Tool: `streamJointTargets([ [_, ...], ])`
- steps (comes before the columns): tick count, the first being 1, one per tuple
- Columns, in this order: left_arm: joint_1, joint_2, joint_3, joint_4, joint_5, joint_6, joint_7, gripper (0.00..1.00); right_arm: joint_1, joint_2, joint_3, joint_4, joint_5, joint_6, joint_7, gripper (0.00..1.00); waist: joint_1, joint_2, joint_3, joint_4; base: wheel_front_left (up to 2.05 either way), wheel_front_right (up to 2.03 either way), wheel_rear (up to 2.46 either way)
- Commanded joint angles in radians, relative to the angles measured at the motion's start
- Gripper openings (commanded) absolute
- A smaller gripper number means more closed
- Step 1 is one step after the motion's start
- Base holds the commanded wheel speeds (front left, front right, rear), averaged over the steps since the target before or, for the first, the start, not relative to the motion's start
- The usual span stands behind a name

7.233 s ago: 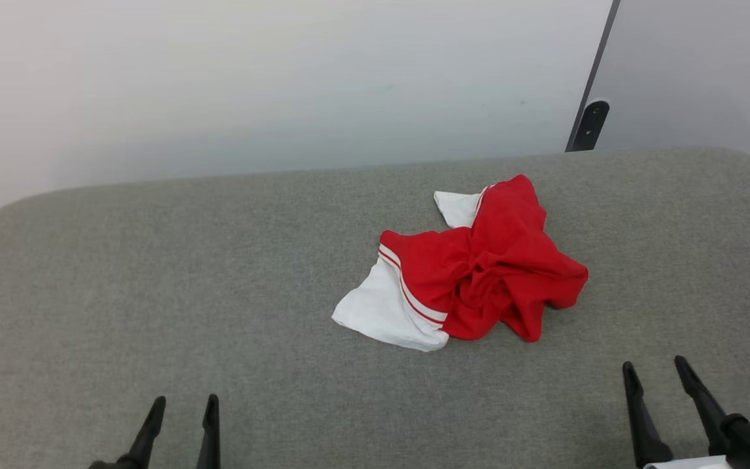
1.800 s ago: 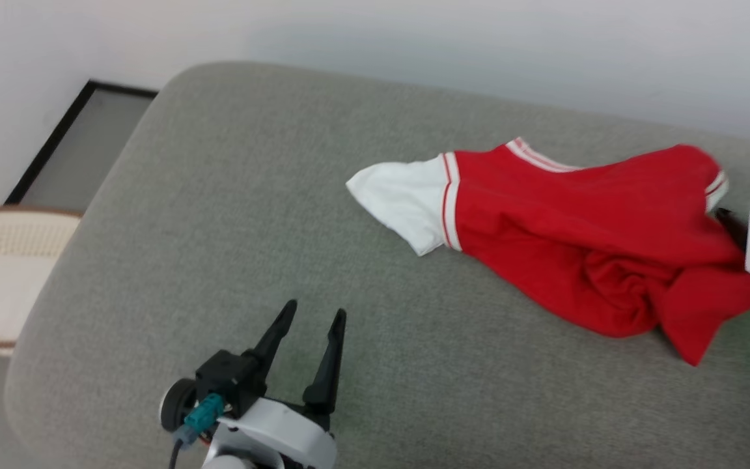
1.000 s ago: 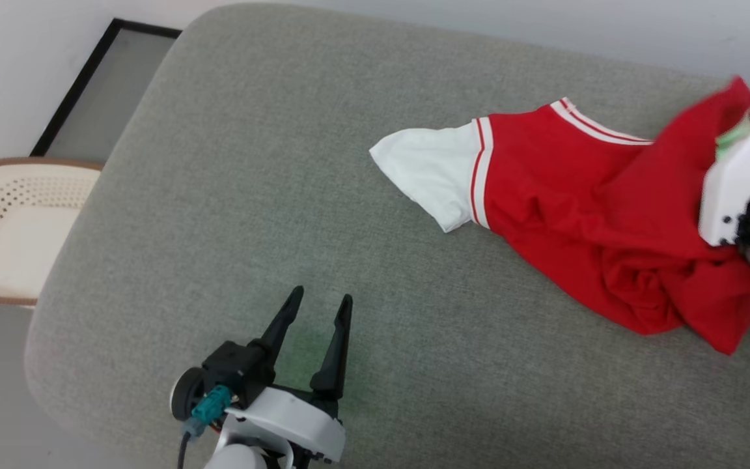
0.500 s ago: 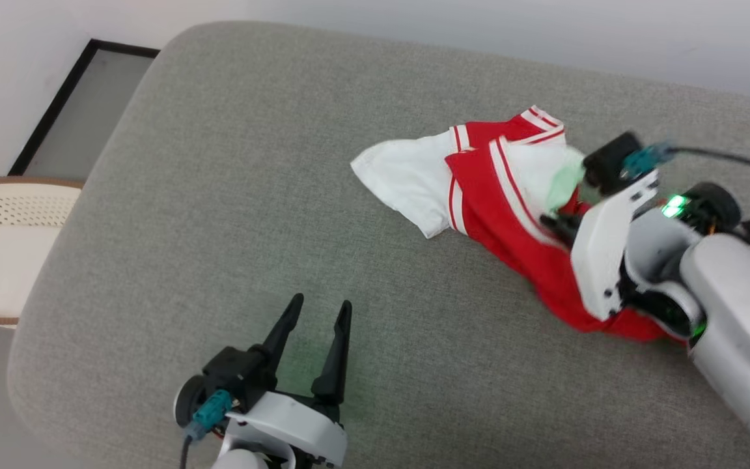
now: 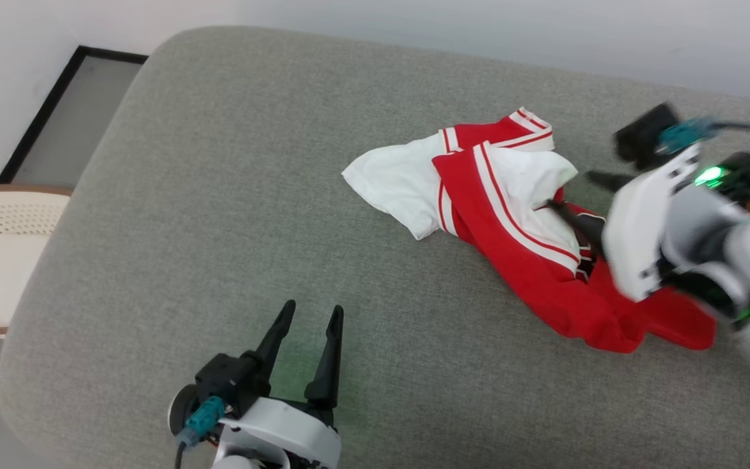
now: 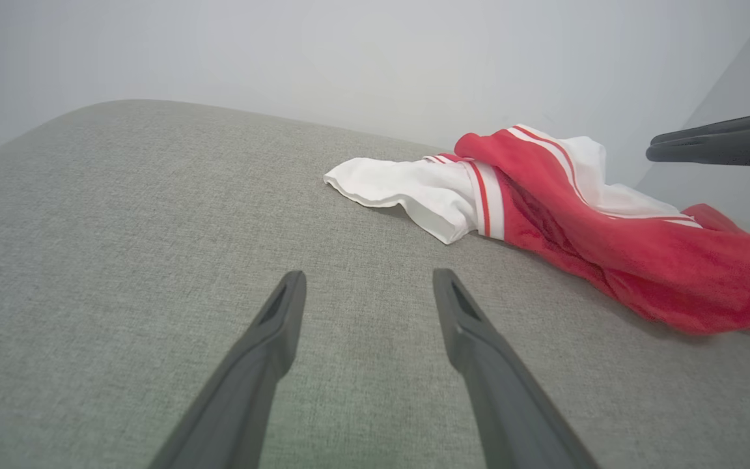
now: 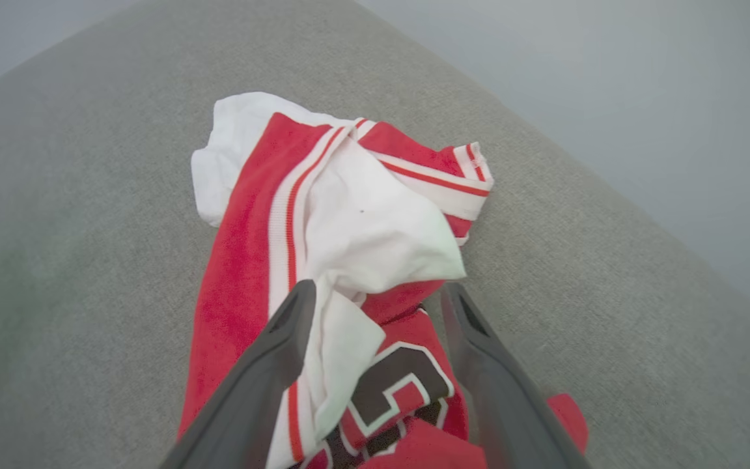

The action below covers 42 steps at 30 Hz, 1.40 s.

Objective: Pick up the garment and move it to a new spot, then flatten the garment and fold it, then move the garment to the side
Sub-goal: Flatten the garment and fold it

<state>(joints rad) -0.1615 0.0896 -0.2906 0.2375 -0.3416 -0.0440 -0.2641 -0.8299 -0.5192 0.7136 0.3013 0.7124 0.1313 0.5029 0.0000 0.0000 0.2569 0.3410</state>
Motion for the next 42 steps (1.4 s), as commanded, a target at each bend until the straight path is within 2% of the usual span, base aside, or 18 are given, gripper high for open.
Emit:
streamJointTargets([
  [1, 0.009, -0.006, 0.005, -0.003, 0.009, -0.008, 0.0, 1.0, -0.017, -0.03, -0.029, -0.02, 0.014, -0.001, 0.023, 1.0, 0.0, 0.0, 0.002, -0.006, 0.0, 0.0, 0.0],
  [5, 0.0, -0.014, -0.001, 0.002, 0.014, -0.019, 0.0, 1.0, -0.042, -0.068, -0.055, -0.021, 0.024, -0.001, 0.073, 1.0, 0.0, 0.0, 0.021, -0.005, 0.0, 0.0, 0.0],
  [10, -0.023, -0.025, -0.008, 0.01, 0.017, -0.029, 0.0, 1.0, -0.095, -0.044, -0.038, 0.036, 0.049, -0.001, 0.135, 1.0, 0.0, 0.0, 0.054, 0.008, 0.0, 0.0, 0.0],
  [19, -0.04, -0.035, -0.011, 0.027, 0.014, -0.039, 0.0, 1.0, -0.156, 0.004, 0.018, 0.111, 0.067, -0.001, 0.147, 1.0, 0.0, 0.0, 0.081, 0.033, 0.0, 0.0, 0.0],
  [26, -0.041, -0.039, -0.009, 0.03, 0.011, -0.042, 0.0, 1.0, -0.183, 0.008, 0.058, 0.144, 0.107, -0.001, 0.149, 1.0, 0.0, 0.0, 0.088, 0.043, 0.0, 0.0, 0.0],
  [27, -0.042, -0.039, -0.008, 0.03, 0.01, -0.042, 0.0, 1.0, -0.185, 0.01, 0.062, 0.147, 0.114, -0.001, 0.149, 0.97, 0.0, 0.0, 0.089, 0.043, 0.0, 0.0, 0.0],
  [28, -0.043, -0.039, -0.008, 0.03, 0.01, -0.043, 0.0, 1.0, -0.186, 0.01, 0.068, 0.148, 0.118, -0.001, 0.147, 0.67, 0.0, 0.0, 0.09, 0.043, 0.0, 0.0, 0.0],
  [31, -0.047, -0.04, -0.008, 0.03, 0.007, -0.043, 0.0, 1.0, -0.193, 0.008, 0.081, 0.153, 0.129, -0.001, 0.142, 0.0, 0.0, 0.0, 0.094, 0.044, 0.0, 0.0, 0.0],
  [37, -0.054, -0.04, -0.009, 0.028, -0.004, -0.036, 0.0, 1.0, -0.207, 0.001, 0.098, 0.163, 0.15, -0.001, 0.12, 0.0, 0.0, 0.0, 0.096, 0.037, 0.0, 0.0, 0.0],
  [42, -0.047, -0.039, 0.006, 0.024, 0.002, -0.026, 0.0, 1.0, -0.223, -0.01, 0.072, 0.167, 0.157, -0.001, 0.057, 0.0, 0.0, 0.0, 0.085, 0.004, 0.0, 0.0, 0.0],
])
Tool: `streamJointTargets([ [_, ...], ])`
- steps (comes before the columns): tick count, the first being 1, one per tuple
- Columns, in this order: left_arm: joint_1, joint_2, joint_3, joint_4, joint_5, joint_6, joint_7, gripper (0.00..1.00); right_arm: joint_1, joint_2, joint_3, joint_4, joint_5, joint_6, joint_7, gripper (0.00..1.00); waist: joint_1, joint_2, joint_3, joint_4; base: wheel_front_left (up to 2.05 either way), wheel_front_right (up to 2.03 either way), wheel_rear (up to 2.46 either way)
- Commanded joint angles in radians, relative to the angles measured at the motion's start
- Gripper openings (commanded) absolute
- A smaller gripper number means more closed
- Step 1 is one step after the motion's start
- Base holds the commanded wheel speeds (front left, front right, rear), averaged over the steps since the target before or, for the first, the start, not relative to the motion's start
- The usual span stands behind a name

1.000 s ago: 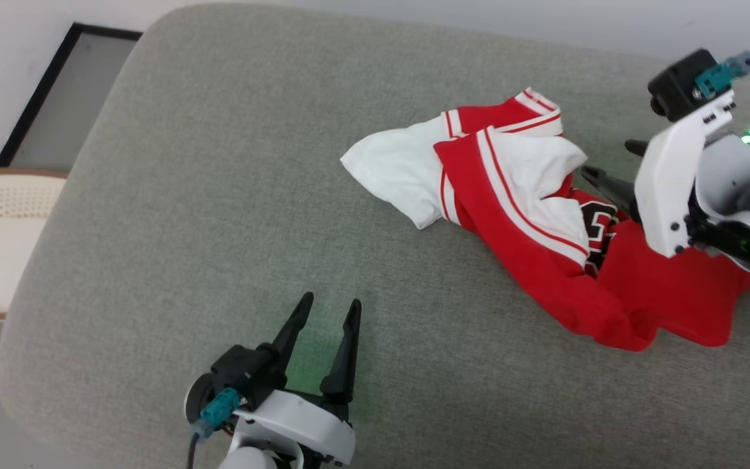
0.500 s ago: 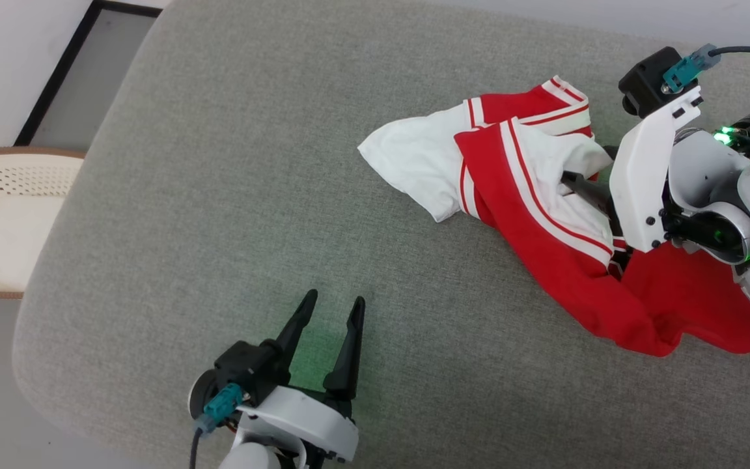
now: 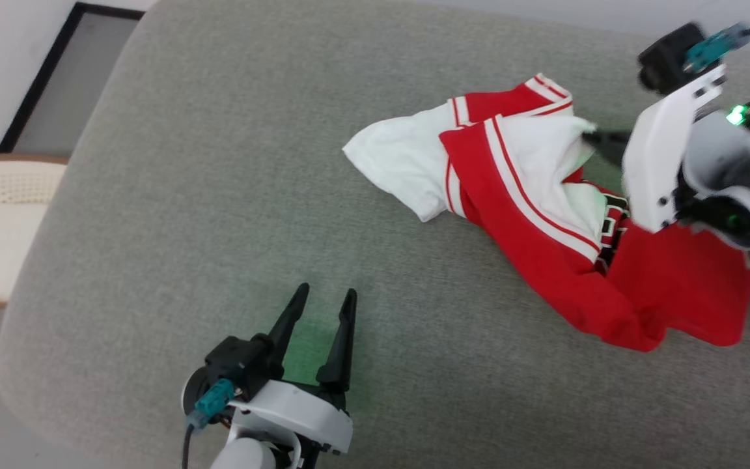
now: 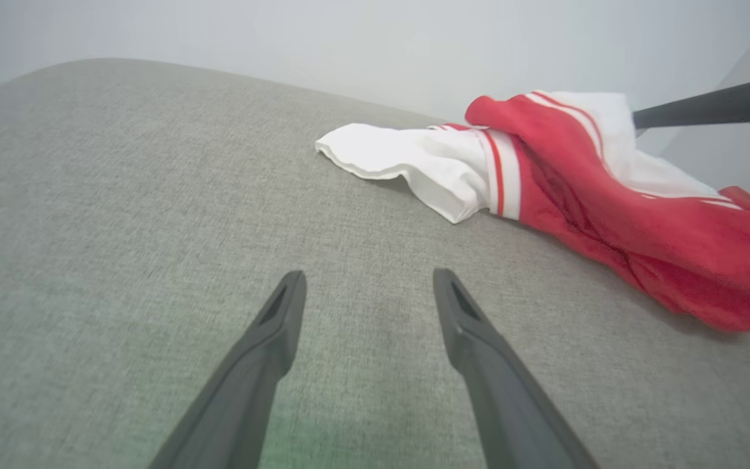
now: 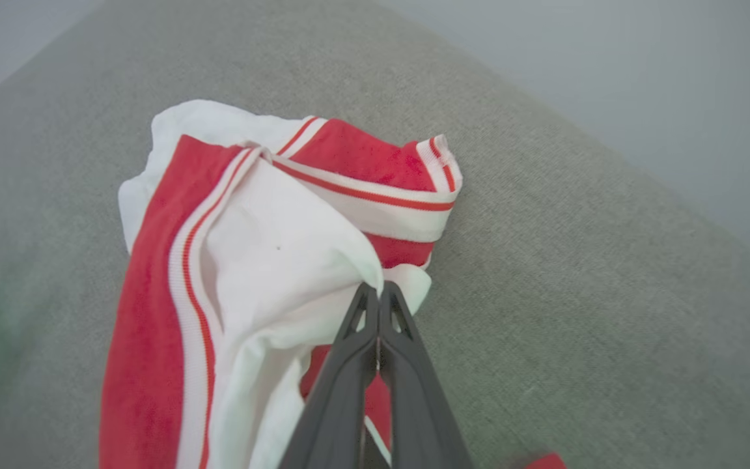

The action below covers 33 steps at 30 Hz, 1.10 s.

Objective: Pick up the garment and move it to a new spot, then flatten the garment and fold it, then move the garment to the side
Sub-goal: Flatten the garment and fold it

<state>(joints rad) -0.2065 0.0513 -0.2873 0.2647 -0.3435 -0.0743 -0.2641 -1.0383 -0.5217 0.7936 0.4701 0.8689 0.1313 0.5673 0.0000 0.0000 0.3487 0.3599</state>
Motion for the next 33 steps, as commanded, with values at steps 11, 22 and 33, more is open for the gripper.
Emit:
streamJointTargets([
  [11, 0.027, 0.0, 0.048, -0.009, 0.038, -0.003, 0.0, 1.0, 0.043, -0.224, -0.163, -0.151, -0.031, -0.001, 0.015, 0.0, 0.0, 0.0, -0.047, -0.157, 0.0, 0.0, 0.0],
  [22, 0.008, 0.0, 0.048, -0.005, 0.051, -0.015, 0.0, 1.0, 0.135, -0.353, -0.421, -0.182, -0.208, -0.001, 0.182, 0.0, 0.0, 0.0, -0.019, -0.186, 0.0, 0.0, 0.0],
  [33, -0.018, -0.001, 0.037, 0.002, 0.054, -0.022, 0.0, 1.0, 0.178, -0.2, -0.569, 0.05, -0.426, -0.001, 0.073, 0.0, 0.0, 0.0, 0.036, -0.146, 0.0, 0.0, 0.0],
])
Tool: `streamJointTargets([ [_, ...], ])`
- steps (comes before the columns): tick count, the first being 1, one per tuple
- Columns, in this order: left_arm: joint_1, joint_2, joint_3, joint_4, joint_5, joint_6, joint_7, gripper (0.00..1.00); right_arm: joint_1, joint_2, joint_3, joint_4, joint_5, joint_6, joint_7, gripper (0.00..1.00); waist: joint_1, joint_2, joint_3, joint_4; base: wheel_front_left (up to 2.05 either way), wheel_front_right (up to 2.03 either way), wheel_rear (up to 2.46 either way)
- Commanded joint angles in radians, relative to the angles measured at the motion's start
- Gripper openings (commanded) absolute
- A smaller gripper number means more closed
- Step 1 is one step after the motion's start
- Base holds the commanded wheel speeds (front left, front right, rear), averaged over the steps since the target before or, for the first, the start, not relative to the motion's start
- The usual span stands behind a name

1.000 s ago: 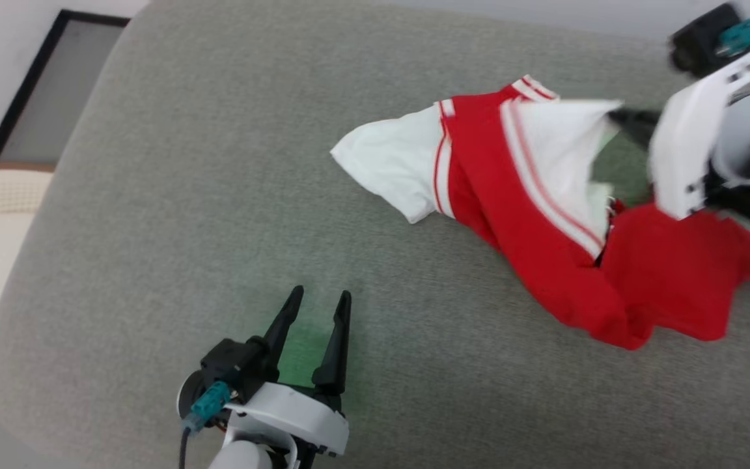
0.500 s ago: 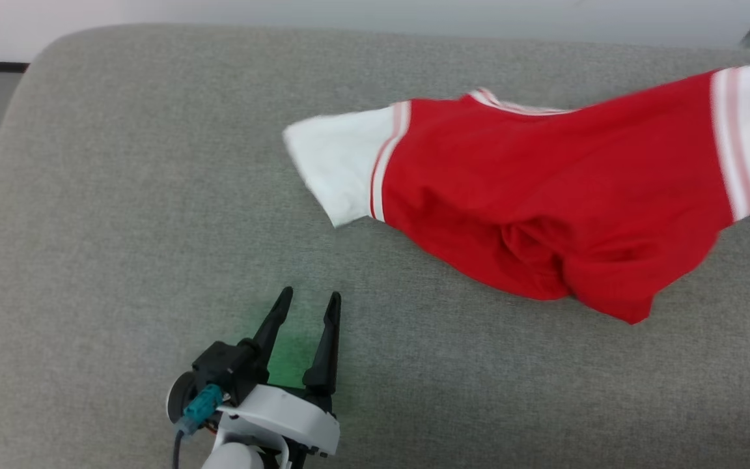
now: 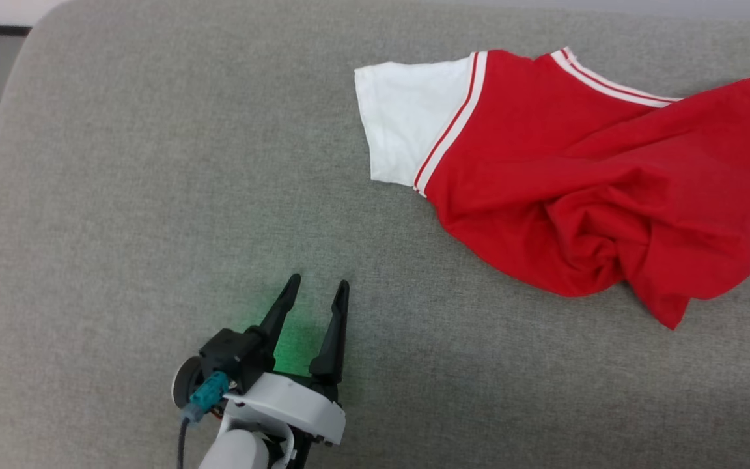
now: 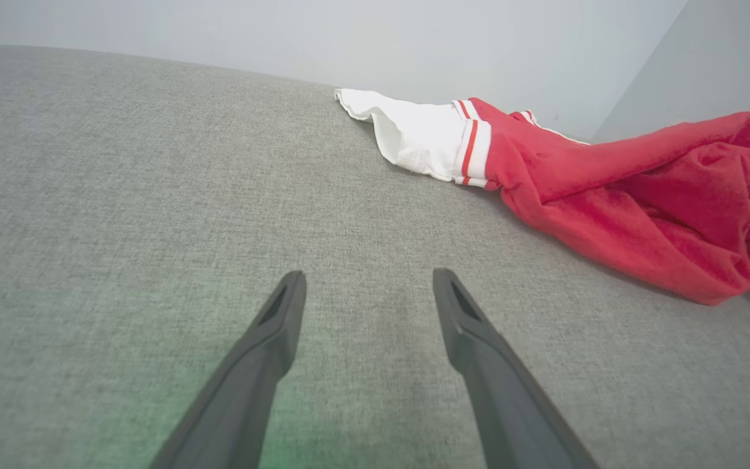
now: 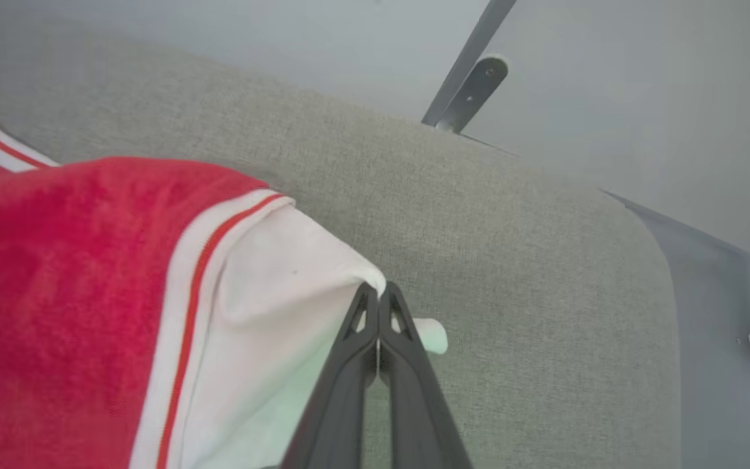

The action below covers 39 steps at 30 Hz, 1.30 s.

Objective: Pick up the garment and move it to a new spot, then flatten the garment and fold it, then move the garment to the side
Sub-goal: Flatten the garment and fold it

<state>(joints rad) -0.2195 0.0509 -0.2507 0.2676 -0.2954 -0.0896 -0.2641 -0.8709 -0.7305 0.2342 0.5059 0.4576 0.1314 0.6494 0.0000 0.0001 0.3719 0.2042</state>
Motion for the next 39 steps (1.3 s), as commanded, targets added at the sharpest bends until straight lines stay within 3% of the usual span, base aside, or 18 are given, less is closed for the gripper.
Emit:
streamJointTargets([
  [1, -0.007, 0.0, 0.001, 0.0, 0.008, -0.006, 0.0, 1.0, 0.014, 0.018, -0.013, 0.036, -0.029, -0.001, -0.017, 0.0, 0.0, -0.0001, 0.017, 0.012, 0.0, 0.0, 0.0],
  [6, -0.01, 0.001, 0.007, 0.0, 0.016, -0.004, 0.0, 1.0, 0.003, 0.073, -0.034, 0.119, -0.059, -0.001, -0.093, 0.0, 0.0, -0.0001, 0.022, 0.007, 0.0, 0.0, 0.0],
  [7, -0.01, 0.004, 0.01, 0.0, 0.018, -0.002, 0.0, 1.0, -0.004, 0.085, -0.04, 0.129, -0.063, -0.001, -0.114, 0.1, 0.0, -0.0001, 0.021, 0.002, 0.0, 0.0, 0.0],
  [8, -0.011, 0.007, 0.011, 0.001, 0.02, -0.002, 0.0, 1.0, -0.005, 0.094, -0.044, 0.143, -0.068, -0.001, -0.129, 0.28, 0.0, -0.0001, 0.017, -0.002, 0.0, 0.0, 0.0],
  [9, -0.013, 0.011, 0.012, 0.003, 0.025, -0.002, 0.0, 1.0, -0.004, 0.1, -0.039, 0.154, -0.071, -0.001, -0.144, 0.57, 0.0, -0.0001, 0.012, -0.007, 0.0, 0.0, 0.0],
  [10, -0.015, 0.014, 0.013, 0.004, 0.028, -0.003, 0.0, 1.0, -0.004, 0.106, -0.033, 0.156, -0.074, -0.001, -0.164, 1.0, 0.0, -0.0001, 0.005, -0.012, 0.0, 0.0, 0.0],
  [16, -0.022, 0.049, 0.025, -0.002, 0.034, -0.002, 0.004, 1.0, 0.028, 0.138, -0.02, 0.146, -0.075, -0.001, -0.266, 1.0, 0.0, -0.0001, -0.043, -0.055, 0.0, 0.0, 0.0],
  [21, -0.041, 0.105, 0.041, -0.027, 0.035, -0.005, 0.035, 1.0, 0.105, 0.175, -0.004, 0.059, -0.029, -0.001, -0.361, 1.0, 0.0, -0.0001, -0.098, -0.109, 0.0, 0.0, 0.0],
  [25, -0.093, 0.161, 0.044, -0.062, 0.047, -0.013, 0.084, 1.0, 0.229, 0.195, 0.019, -0.073, 0.009, -0.001, -0.429, 1.0, 0.0, -0.0001, -0.128, -0.15, 0.0, 0.0, 0.0],
  [31, -0.259, 0.254, 0.042, -0.08, 0.014, -0.033, 0.195, 1.0, 0.433, 0.289, -0.002, -0.336, 0.024, -0.001, -0.483, 1.0, 0.0, -0.0001, -0.141, -0.238, 0.0, 0.0, 0.0],
  [34, -0.372, 0.297, 0.018, -0.045, -0.014, -0.039, 0.265, 1.0, 0.521, 0.343, -0.016, -0.453, 0.006, -0.001, -0.478, 1.0, 0.0, -0.0001, -0.13, -0.287, 0.0, 0.0, 0.0],
  [39, -0.569, 0.361, -0.048, 0.096, -0.153, -0.041, 0.417, 1.0, 0.632, 0.421, -0.039, -0.596, -0.02, -0.001, -0.458, 1.0, 0.0, -0.0001, -0.088, -0.372, 0.0, 0.0, 0.0],
])
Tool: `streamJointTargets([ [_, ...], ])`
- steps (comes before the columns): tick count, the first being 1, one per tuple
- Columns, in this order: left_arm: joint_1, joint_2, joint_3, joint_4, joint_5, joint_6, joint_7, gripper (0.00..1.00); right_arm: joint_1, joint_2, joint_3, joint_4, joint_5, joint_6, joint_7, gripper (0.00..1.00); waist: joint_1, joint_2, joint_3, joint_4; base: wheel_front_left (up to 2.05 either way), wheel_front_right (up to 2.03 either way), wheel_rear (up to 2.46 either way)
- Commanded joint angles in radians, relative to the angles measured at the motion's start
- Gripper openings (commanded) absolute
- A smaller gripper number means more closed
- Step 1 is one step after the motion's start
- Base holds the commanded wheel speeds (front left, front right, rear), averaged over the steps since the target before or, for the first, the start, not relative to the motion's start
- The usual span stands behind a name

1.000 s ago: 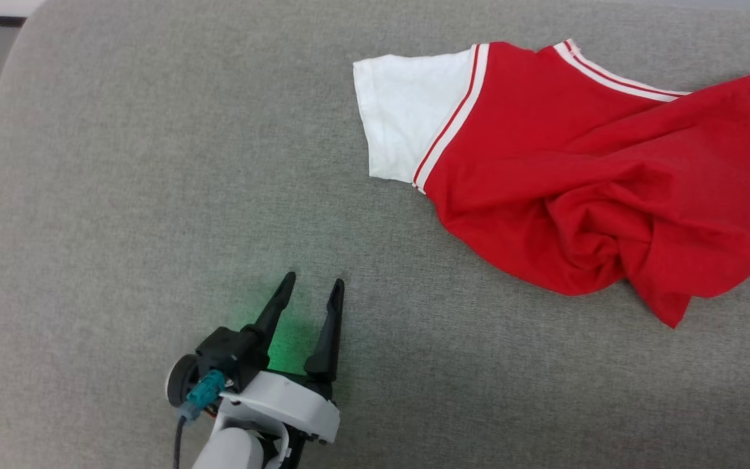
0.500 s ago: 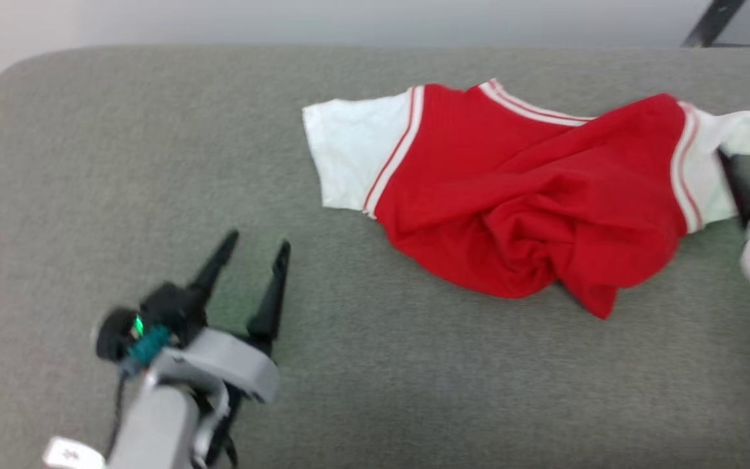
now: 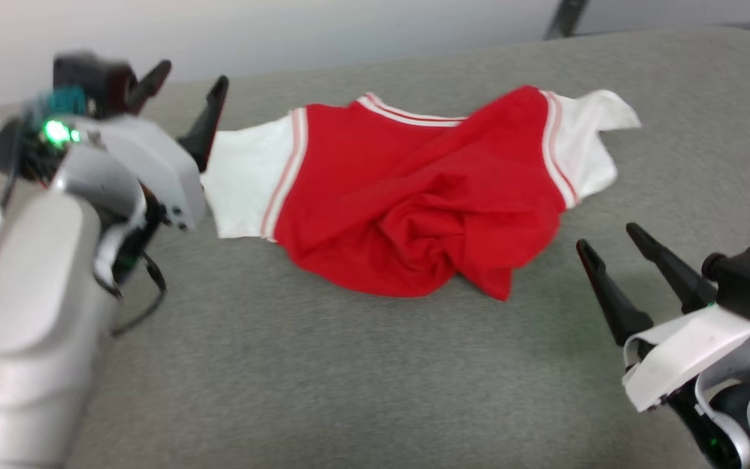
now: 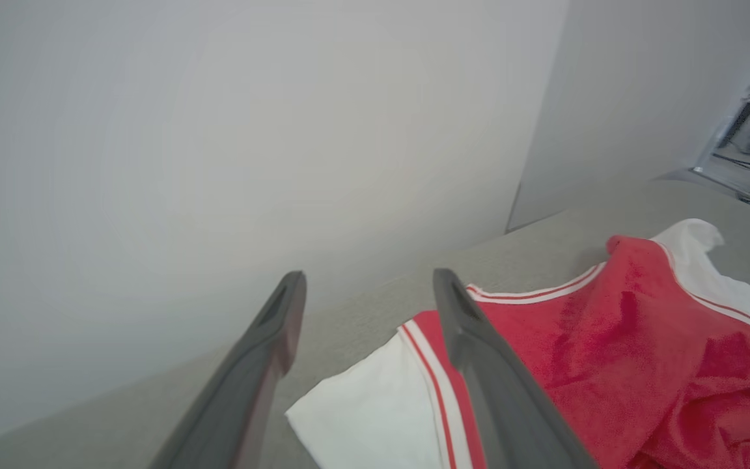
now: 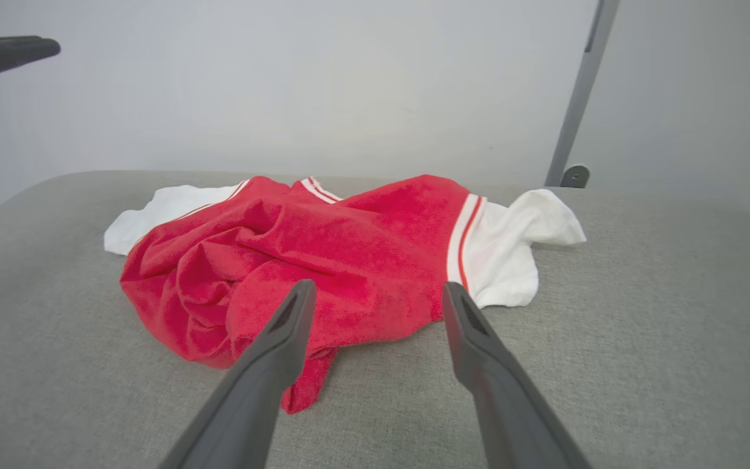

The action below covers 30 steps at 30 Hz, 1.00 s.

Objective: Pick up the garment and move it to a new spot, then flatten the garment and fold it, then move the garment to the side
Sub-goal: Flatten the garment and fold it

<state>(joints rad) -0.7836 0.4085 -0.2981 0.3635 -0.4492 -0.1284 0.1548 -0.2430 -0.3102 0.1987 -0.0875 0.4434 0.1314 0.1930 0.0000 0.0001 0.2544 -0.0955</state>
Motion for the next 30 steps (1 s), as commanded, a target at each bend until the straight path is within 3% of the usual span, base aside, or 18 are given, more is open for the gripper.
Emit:
streamJointTargets([
  [1, -0.041, 0.024, -0.028, 0.029, -0.021, -0.002, 0.029, 1.0, 0.021, 0.013, -0.007, -0.022, -0.008, -0.001, 0.003, 1.0, 0.0, -0.0001, 0.041, -0.088, 0.0, 0.0, 0.0],
  [10, -0.283, 0.2, -0.318, 0.267, -0.194, -0.001, 0.303, 1.0, 0.073, 0.085, 0.017, -0.129, -0.025, -0.001, 0.011, 1.0, 0.0, -0.0001, 0.144, -0.227, 0.0, 0.0, 0.0],
  [19, -0.374, 0.326, -0.467, 0.394, -0.296, -0.001, 0.401, 1.0, 0.046, 0.092, 0.063, -0.145, -0.013, -0.001, -0.008, 1.0, 0.0, -0.0001, 0.212, -0.316, 0.0, 0.0, 0.0],
  [23, -0.379, 0.355, -0.527, 0.418, -0.316, -0.001, 0.427, 1.0, 0.043, 0.085, 0.063, -0.148, -0.015, -0.001, -0.01, 1.0, 0.0, -0.0001, 0.222, -0.323, 0.0, 0.0, 0.0],
  [30, -0.35, 0.358, -0.601, 0.433, -0.413, -0.004, 0.523, 1.0, 0.042, 0.082, 0.061, -0.153, -0.018, -0.001, 0.0, 1.0, 0.0, -0.0001, 0.209, -0.309, 0.0, 0.0, 0.0],
])
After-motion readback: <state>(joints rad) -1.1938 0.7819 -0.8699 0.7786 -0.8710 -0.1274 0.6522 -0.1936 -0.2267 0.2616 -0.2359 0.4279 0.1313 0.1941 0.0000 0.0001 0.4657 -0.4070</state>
